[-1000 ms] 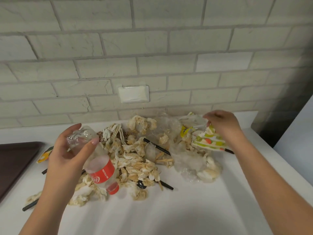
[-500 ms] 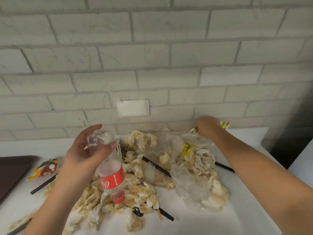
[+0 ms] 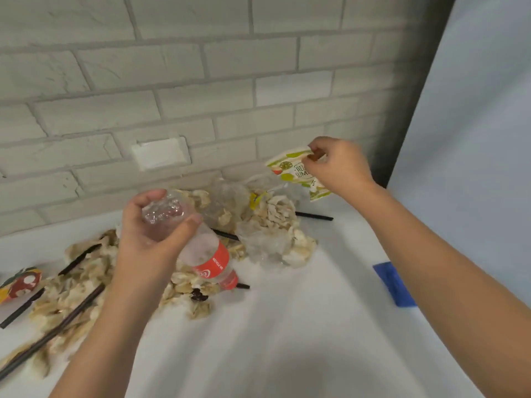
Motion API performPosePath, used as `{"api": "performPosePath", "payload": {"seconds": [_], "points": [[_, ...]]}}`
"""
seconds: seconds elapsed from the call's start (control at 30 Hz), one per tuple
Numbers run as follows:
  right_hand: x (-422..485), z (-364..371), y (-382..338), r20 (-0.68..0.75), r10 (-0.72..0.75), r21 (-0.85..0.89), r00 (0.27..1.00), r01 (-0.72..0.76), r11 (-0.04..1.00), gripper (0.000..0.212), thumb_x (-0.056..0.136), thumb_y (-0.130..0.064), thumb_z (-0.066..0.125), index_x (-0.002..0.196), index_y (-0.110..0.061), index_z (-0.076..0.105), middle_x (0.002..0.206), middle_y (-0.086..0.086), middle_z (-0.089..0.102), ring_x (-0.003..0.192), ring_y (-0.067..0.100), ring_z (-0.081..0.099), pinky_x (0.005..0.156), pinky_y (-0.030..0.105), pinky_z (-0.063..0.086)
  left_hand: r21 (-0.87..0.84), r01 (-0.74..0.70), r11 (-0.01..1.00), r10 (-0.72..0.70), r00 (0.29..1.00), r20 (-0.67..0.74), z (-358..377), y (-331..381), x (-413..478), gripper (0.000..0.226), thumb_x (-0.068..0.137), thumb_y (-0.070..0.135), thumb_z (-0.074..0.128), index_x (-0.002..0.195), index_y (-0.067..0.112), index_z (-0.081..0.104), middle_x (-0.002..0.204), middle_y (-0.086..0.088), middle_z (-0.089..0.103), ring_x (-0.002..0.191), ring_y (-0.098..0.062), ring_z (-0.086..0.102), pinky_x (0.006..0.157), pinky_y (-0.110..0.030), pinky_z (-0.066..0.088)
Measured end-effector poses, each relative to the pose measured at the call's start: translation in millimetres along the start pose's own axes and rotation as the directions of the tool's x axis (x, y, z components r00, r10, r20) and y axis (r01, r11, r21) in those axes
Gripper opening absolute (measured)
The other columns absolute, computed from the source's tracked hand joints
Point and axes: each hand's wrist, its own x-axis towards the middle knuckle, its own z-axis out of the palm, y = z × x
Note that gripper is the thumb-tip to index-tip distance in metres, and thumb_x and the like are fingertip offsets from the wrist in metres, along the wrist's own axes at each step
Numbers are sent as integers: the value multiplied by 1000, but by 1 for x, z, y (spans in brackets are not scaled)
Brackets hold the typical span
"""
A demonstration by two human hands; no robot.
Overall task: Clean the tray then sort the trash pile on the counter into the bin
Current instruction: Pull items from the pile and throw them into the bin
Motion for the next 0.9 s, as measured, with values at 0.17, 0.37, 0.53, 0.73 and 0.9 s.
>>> {"api": "performPosePath", "payload": {"seconds": [0.17, 0.37, 0.53, 0.73, 0.9], "points": [[-165, -50, 51, 85, 416, 381, 905, -415, 826, 20, 78, -24, 68, 80, -5, 63, 73, 12, 66, 59, 13, 54, 52, 27, 42, -89, -10, 996, 32, 967, 254, 51, -1, -71, 49, 81, 10, 68, 122, 25, 46, 81, 9, 67, 70, 2, 64, 58, -6, 46], [-358, -120, 122, 143, 805, 475, 576, -754, 455, 7, 84, -16, 67, 79, -12, 66, 69, 3, 71, 61, 15, 62, 56, 25, 44, 6, 9, 1000, -11, 856, 516, 109, -10, -186, 63, 56, 53, 74, 114, 46, 50, 107, 19, 62, 93, -7, 63, 77, -16, 49], [-455, -127, 186, 209, 921, 465, 328, -862, 201, 5, 86, -16, 65, 86, -11, 67, 75, 7, 74, 61, 18, 69, 57, 27, 50, 82, 79, 994, -113, 739, 664, 164, -26, -271, 66, 55, 56, 80, 113, 46, 49, 108, 25, 57, 102, 1, 56, 76, -4, 44], [-549, -111, 279, 280, 958, 386, 54, -920, -61, 5, 86, -11, 63, 86, -5, 64, 84, 14, 67, 72, 25, 63, 58, 29, 49, 288, 85, 954, -274, 636, 721, 246, -98, -373, 58, 62, 46, 81, 109, 48, 47, 108, 24, 49, 104, 1, 51, 86, -18, 44], [-621, -69, 367, 298, 946, 219, -131, -955, -201, 6, 83, -8, 60, 82, -4, 66, 77, 13, 67, 70, 27, 63, 62, 32, 50, 543, 186, 819, -532, 600, 597, 298, -207, -454, 61, 73, 29, 79, 126, 25, 48, 118, 10, 46, 110, -13, 52, 88, -21, 41]]}}
